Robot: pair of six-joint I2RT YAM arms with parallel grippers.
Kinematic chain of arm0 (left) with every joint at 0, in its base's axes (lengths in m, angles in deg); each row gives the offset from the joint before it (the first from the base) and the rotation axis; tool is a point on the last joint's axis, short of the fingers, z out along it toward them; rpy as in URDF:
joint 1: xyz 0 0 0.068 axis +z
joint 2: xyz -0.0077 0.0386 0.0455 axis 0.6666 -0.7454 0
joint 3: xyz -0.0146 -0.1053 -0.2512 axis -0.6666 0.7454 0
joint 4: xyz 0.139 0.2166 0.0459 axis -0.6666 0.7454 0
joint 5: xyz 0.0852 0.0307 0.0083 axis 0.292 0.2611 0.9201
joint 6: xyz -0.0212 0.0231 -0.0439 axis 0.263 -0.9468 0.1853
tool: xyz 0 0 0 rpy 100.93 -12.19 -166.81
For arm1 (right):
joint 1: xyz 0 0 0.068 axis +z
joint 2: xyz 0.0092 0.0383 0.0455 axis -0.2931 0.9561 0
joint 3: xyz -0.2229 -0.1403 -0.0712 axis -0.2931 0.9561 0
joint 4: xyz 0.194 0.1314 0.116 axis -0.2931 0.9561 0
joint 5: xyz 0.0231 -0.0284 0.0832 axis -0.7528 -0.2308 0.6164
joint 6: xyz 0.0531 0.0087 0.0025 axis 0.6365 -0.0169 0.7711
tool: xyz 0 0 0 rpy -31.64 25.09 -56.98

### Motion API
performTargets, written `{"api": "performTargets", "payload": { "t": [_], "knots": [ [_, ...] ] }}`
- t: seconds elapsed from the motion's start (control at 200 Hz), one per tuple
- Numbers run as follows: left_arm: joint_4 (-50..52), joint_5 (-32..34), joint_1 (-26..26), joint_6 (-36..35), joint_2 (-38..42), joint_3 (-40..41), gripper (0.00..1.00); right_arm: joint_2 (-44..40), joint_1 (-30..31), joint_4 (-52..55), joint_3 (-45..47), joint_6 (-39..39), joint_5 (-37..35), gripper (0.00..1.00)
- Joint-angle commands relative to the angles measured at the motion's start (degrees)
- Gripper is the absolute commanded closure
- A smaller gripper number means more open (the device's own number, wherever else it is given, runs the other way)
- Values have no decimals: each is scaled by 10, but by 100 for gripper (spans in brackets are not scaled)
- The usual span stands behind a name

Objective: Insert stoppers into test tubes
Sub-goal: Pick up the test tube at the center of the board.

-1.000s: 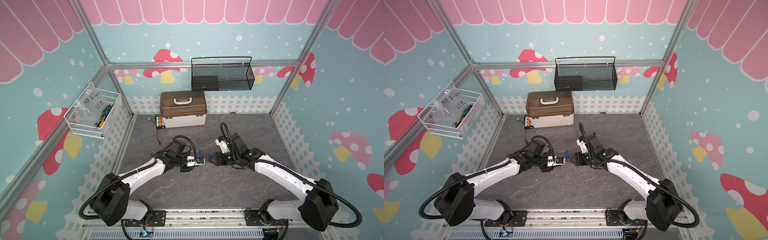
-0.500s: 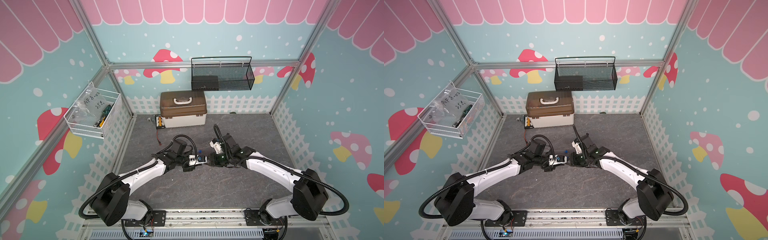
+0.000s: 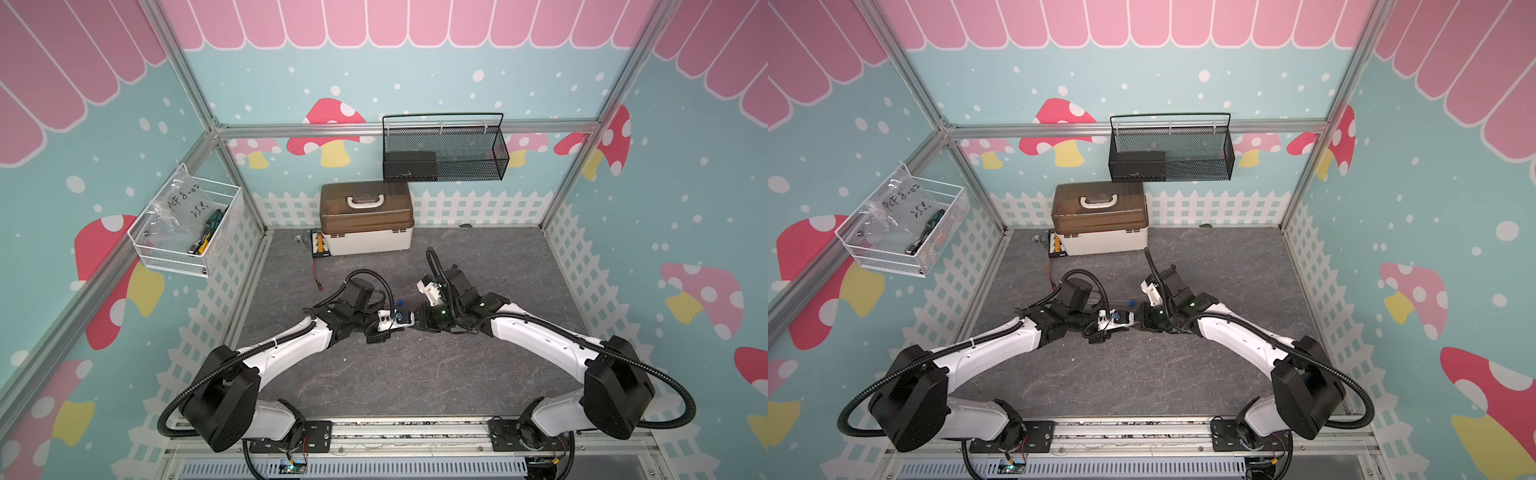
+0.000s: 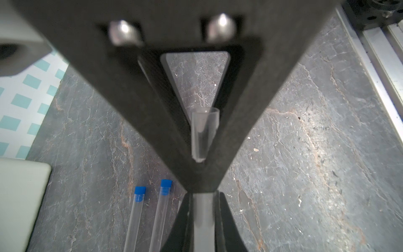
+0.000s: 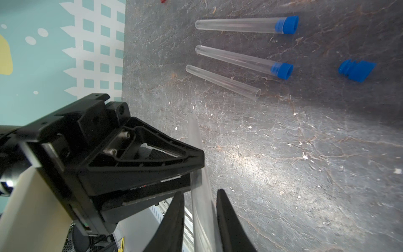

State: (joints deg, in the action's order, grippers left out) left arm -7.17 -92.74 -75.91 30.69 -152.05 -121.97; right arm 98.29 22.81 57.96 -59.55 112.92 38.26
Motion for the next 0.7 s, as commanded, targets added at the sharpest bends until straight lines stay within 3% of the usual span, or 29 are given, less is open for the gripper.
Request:
{"api": "performTargets", "payload": {
  "t": [0.0, 0.255, 0.45, 0.69],
  "knots": [
    [-4, -15, -2, 6, -1, -4, 94, 1, 4, -10, -6, 9, 10, 78],
    [-6, -11, -2, 9, 0, -4, 93, 3, 4, -9, -6, 8, 14, 86],
    [-27, 4, -1, 18, 10, 9, 74, -8, 4, -10, -5, 4, 30, 89],
    [-76, -21, -1, 15, 57, 52, 69, -35, 3, -9, 0, 1, 76, 89]
  ]
}}
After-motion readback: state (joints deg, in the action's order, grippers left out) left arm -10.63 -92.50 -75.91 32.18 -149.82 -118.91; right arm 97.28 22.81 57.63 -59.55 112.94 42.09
